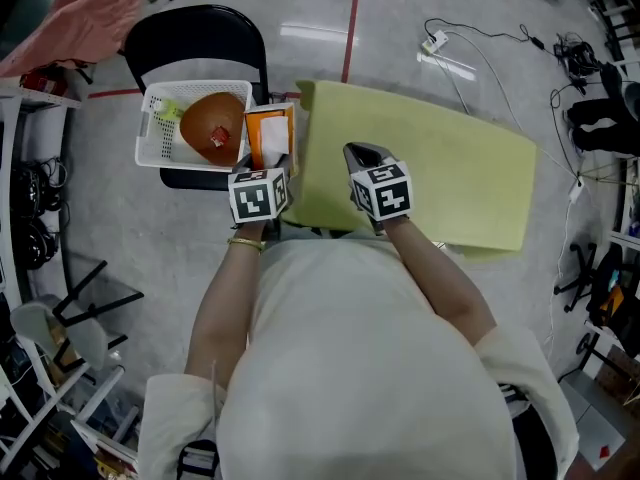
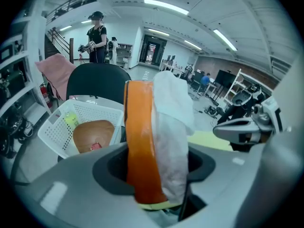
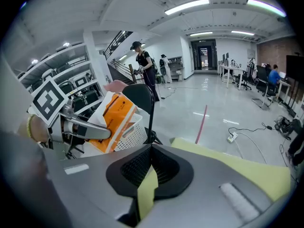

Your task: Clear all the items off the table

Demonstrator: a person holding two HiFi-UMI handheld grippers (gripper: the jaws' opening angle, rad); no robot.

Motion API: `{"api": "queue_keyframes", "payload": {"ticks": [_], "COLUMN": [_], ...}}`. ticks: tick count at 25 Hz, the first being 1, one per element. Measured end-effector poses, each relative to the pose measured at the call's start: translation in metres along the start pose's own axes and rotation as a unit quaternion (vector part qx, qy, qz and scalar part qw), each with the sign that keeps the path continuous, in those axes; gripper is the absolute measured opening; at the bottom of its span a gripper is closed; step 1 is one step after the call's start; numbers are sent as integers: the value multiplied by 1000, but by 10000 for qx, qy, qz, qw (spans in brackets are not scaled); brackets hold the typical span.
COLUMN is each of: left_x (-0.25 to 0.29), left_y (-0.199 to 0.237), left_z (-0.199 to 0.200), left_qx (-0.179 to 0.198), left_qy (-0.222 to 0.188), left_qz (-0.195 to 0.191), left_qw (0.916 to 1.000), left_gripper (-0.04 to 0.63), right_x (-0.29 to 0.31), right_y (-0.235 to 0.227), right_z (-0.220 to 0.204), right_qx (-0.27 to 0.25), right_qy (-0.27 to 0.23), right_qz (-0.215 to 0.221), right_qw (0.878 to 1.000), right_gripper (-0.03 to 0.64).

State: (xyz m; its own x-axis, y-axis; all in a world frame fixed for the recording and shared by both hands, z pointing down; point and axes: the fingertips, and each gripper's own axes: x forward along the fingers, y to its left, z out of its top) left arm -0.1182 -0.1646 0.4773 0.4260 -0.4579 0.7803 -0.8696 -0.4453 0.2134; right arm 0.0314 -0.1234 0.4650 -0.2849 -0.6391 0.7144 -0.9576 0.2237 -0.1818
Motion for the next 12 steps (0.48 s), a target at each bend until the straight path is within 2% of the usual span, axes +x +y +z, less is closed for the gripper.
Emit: {"api": "queue_keyframes", "payload": {"ticks": [12], "left_x": [-5], "left_y": [90], "left_z": [6], "left_qx": [-374], "left_qy": [23], "left_qz": [202], "left_qw": [9991], "left_gripper": [259], "right_x": [46], "right_y": [52], "right_z": [25], "right_qx": [-72], "right_qy": [141], "right_qz": [91], "right_qw": [9998], "right_gripper": [0]}}
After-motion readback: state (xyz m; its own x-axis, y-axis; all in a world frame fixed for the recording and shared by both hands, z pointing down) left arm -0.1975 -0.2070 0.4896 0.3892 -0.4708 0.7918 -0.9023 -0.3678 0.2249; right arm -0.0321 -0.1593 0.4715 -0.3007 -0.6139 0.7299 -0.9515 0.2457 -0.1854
